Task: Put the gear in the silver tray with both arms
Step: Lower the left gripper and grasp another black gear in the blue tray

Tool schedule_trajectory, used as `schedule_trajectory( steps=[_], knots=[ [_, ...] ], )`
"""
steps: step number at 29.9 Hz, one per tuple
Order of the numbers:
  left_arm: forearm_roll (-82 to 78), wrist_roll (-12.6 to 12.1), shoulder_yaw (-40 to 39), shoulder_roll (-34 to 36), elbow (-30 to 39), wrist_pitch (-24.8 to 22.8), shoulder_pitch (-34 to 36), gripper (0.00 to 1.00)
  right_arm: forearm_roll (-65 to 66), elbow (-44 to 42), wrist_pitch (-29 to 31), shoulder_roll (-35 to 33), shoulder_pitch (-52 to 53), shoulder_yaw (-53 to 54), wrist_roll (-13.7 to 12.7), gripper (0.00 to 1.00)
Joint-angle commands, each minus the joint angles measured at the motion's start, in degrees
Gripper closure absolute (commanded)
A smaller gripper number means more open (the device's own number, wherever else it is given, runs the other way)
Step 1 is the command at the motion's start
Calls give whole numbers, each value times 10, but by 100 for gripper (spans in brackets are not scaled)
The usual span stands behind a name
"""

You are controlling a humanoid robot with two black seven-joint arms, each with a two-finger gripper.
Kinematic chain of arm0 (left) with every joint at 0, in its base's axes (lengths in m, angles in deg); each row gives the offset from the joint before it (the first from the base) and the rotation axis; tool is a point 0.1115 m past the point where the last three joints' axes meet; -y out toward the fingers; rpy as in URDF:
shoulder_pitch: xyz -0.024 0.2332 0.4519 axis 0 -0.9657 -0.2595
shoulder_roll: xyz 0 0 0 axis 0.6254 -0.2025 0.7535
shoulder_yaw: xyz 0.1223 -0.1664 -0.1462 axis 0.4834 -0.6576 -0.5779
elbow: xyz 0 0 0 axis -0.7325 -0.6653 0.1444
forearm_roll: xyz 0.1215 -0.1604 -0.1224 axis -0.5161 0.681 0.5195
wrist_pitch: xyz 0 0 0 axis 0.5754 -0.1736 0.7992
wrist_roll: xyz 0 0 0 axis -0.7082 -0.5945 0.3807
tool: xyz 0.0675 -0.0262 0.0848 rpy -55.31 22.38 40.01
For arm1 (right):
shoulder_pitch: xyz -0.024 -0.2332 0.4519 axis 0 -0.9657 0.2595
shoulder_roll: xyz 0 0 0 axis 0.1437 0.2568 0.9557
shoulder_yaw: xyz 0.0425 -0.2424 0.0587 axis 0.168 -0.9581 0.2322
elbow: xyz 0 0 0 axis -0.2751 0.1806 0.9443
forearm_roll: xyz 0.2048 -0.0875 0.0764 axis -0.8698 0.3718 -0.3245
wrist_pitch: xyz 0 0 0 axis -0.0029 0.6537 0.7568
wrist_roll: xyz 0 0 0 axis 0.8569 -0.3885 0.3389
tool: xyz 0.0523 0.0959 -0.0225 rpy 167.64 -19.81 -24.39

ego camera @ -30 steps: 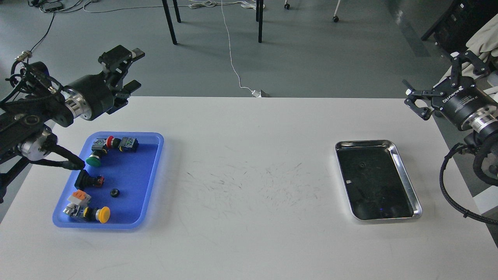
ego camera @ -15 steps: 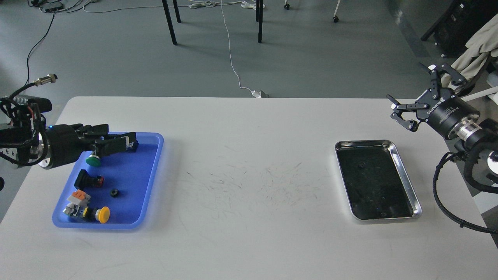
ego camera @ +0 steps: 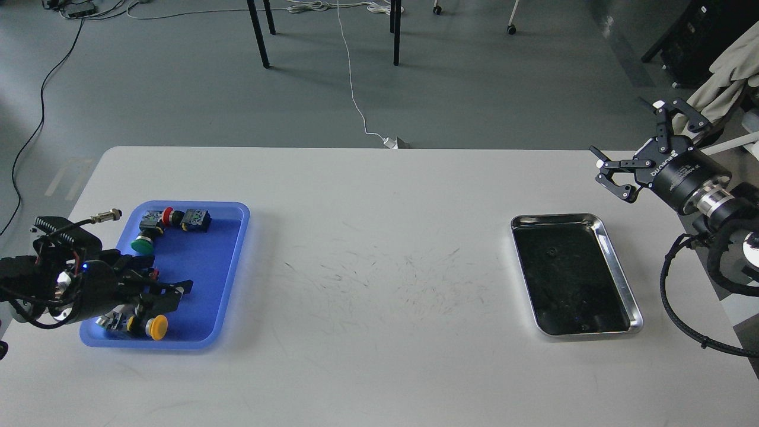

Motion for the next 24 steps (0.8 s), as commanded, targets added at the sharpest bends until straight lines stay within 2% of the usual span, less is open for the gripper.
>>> schedule_trajectory(
  steps=[1, 10, 19, 24],
  knots=[
    [-2, 0, 0, -12, -3, 0, -10, 7, 1, -1, 0, 0, 0, 1, 0, 4],
    [1, 3, 0, -45, -40, 2, -11, 9, 1, -5, 0, -3, -1, 0, 1, 4],
    [-1, 2, 0, -52, -51, 12, -17, 19, 4, -5, 0, -5, -1, 0, 1, 4],
    [0, 3, 0, -52, -63, 13, -23, 20, 6, -5, 0, -5, -1, 0, 1, 4]
  ],
)
